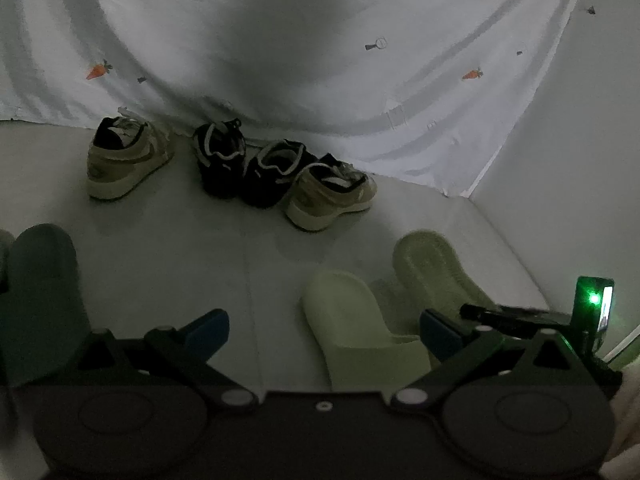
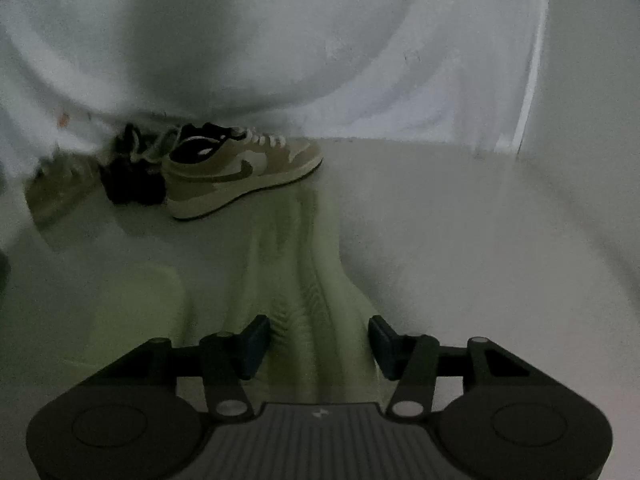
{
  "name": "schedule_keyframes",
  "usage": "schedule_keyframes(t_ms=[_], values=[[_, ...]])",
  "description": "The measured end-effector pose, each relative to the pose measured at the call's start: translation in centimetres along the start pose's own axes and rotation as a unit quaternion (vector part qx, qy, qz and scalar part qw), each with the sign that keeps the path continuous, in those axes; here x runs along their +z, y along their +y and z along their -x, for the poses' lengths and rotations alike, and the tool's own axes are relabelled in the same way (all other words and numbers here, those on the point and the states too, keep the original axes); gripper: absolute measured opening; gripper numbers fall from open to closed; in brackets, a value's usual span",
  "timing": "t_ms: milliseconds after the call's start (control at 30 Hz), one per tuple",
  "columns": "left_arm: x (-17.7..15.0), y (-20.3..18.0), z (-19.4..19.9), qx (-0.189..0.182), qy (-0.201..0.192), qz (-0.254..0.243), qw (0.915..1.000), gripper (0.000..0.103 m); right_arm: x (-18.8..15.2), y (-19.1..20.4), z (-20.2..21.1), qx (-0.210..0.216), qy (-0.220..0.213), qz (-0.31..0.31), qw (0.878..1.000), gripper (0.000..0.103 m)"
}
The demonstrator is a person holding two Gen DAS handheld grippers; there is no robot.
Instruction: Organize scattered shoes
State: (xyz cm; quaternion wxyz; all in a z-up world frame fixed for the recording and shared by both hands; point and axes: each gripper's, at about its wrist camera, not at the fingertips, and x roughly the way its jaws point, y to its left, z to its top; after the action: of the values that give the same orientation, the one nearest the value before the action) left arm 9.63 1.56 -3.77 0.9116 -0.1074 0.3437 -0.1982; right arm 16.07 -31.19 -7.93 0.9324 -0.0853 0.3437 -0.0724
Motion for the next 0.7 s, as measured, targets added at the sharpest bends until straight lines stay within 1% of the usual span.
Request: schedule_keyframes(t_ms=[33, 67, 100, 133, 167, 200, 233, 300, 400, 433, 533, 600, 667, 700], values=[[0.0, 0.1, 0.2, 0.001, -0.002, 0.002, 1.0, 0.103, 0.1, 0.4, 0.2, -0.015, -0.004, 0.02, 1.0, 0.053], [-0.1, 0.2, 0.3, 0.002, -0.003, 0.004, 1.0, 0.103, 0.1, 0.9, 0.3, -0.043, -0.01, 0.057, 0.997, 0.05], [-0.1, 0.4, 0.4, 0.002, -0.004, 0.007, 1.0, 0.103, -0.1, 1.2, 0.5, -0.061, -0.019, 0.086, 0.994, 0.048], [0.0, 0.5, 0.5, 0.003, -0.005, 0.009, 0.9999, 0.103, -0.2, 1.0, 0.7, -0.063, -0.021, 0.094, 0.993, 0.041], [0.0, 0.6, 0.5, 0.004, -0.005, 0.011, 0.9999, 0.103, -0.4, 1.4, 0.8, -0.07, -0.024, 0.12, 0.99, 0.032], [0.0, 0.7, 0.5, 0.004, -0.006, 0.013, 0.9999, 0.103, -0.8, 2.2, 0.8, -0.081, -0.025, 0.175, 0.981, 0.032], [0.0, 0.9, 0.6, 0.002, -0.006, 0.015, 0.9999, 0.103, -1.1, 2.1, 1.0, -0.082, -0.026, 0.191, 0.978, 0.032], [0.0, 1.1, 0.5, -0.002, -0.005, 0.02, 0.9998, 0.103, -2.9, 3.3, 1.2, -0.072, -0.033, 0.274, 0.958, 0.031], [0.0, 1.1, 0.3, -0.008, 0.0, 0.018, 0.9998, 0.103, -3.9, 4.3, 2.2, -0.056, -0.045, 0.306, 0.949, 0.031], [0.0, 1.1, 0.2, -0.009, 0.001, 0.017, 0.9998, 0.103, -3.9, 4.5, 2.5, -0.051, -0.046, 0.31, 0.948, 0.031], [0.0, 1.0, 0.1, -0.016, 0.003, 0.013, 0.9998, 0.103, -4.2, 5.4, 3.8, -0.006, -0.051, 0.302, 0.952, 0.03], [0.0, 1.1, 0.1, -0.016, 0.003, 0.013, 0.9998, 0.103, -4.3, 6.6, 4.2, 0.038, -0.051, 0.276, 0.959, 0.029], [0.0, 1.2, 0.1, -0.017, 0.002, 0.014, 0.9998, 0.103, -4.9, 7.7, 4.3, 0.055, -0.054, 0.272, 0.959, 0.029], [0.0, 1.3, 0.1, -0.017, 0.001, 0.014, 0.9998, 0.103, -5.4, 8.6, 4.2, 0.061, -0.052, 0.28, 0.957, 0.029]])
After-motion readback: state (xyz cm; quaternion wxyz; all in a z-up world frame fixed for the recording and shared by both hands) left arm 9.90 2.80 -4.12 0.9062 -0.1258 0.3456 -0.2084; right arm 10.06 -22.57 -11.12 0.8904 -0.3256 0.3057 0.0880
